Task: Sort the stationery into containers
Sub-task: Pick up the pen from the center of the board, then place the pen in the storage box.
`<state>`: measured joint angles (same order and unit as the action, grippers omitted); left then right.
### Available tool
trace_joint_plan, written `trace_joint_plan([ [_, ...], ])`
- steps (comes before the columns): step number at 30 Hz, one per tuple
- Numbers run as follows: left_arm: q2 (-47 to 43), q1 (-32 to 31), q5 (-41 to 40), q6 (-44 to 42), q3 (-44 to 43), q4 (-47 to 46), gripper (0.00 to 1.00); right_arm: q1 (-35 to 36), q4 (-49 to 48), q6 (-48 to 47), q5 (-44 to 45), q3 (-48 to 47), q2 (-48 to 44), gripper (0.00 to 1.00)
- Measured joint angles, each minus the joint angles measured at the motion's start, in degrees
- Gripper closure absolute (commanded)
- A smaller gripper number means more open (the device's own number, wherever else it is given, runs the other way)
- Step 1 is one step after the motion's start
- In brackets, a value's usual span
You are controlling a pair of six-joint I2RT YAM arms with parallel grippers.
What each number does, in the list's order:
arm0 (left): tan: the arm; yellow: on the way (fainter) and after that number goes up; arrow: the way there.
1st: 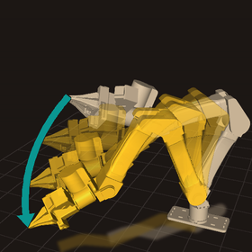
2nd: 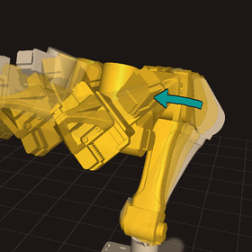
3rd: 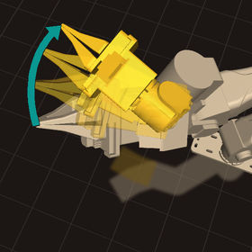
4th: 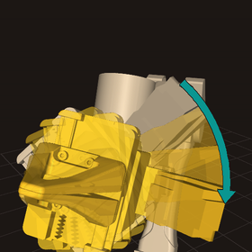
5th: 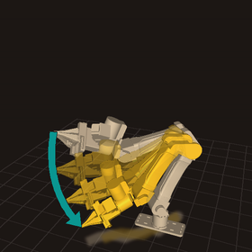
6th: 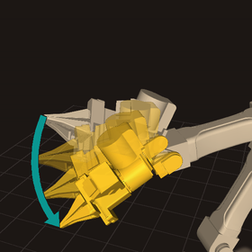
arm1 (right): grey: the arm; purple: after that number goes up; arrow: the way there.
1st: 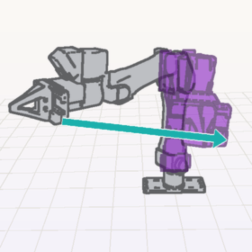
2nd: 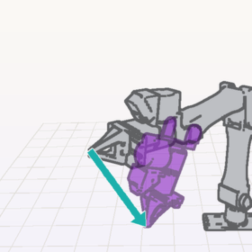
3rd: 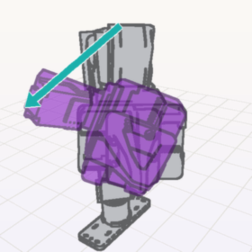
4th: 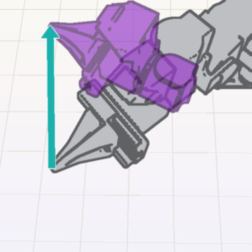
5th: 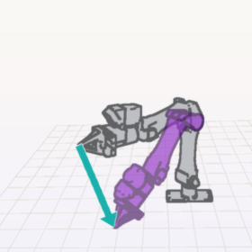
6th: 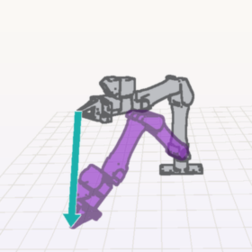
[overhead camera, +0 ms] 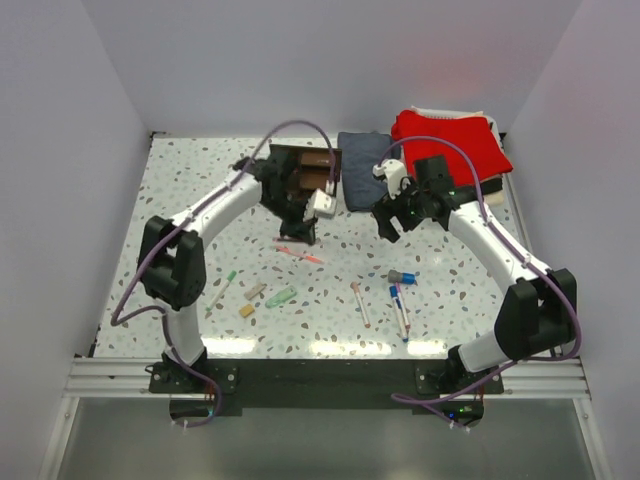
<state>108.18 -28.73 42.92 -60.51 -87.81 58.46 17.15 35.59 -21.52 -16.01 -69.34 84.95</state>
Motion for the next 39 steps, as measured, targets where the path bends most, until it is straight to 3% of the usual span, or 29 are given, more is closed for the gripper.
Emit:
trace_joint_plan([
  [4,0.0,7.1,12.2,0.6,-16.4,1.3,1.0,0.0,0.0,0.2,0.0,-1.1,0.5,0.12],
  [6,-0.7,11.7,19.6,5.9,-19.0,-6.4,1.0,0.0,-0.3,0.6,0.1,-2.1,1.2,0.12],
  [8,-2.3,16.0,24.8,18.1,-14.6,-22.8,1.0,0.0,-0.5,0.9,0.1,-3.1,2.1,0.12],
  [12,-0.9,21.3,29.0,52.1,-1.4,-70.7,1.0,0.0,-0.6,1.1,0.7,-5.2,4.1,0.12],
  [15,8.8,22.1,30.1,72.5,-6.1,-93.9,1.0,0.0,-0.6,1.1,1.7,-6.0,4.6,0.12],
  [18,15.1,22.3,29.5,83.2,-9.4,-105.6,1.0,0.0,-0.5,1.1,2.1,-6.2,4.6,0.12],
  [24,20.5,22.4,28.2,91.6,-13.7,-116.8,1.0,0.0,-0.3,1.1,3.3,-6.2,4.6,0.12],
  [33,25.6,23.5,27.5,94.0,-15.3,-122.3,1.0,0.0,0.9,1.1,4.5,-7.4,5.4,0.12],
  [35,27.3,23.8,27.4,94.2,-15.6,-122.6,0.98,0.0,1.0,1.0,4.6,-8.2,6.2,0.12],
  [39,31.1,24.1,27.3,95.0,-16.1,-123.6,0.84,0.0,1.9,0.6,4.8,-10.7,8.6,0.11],
])
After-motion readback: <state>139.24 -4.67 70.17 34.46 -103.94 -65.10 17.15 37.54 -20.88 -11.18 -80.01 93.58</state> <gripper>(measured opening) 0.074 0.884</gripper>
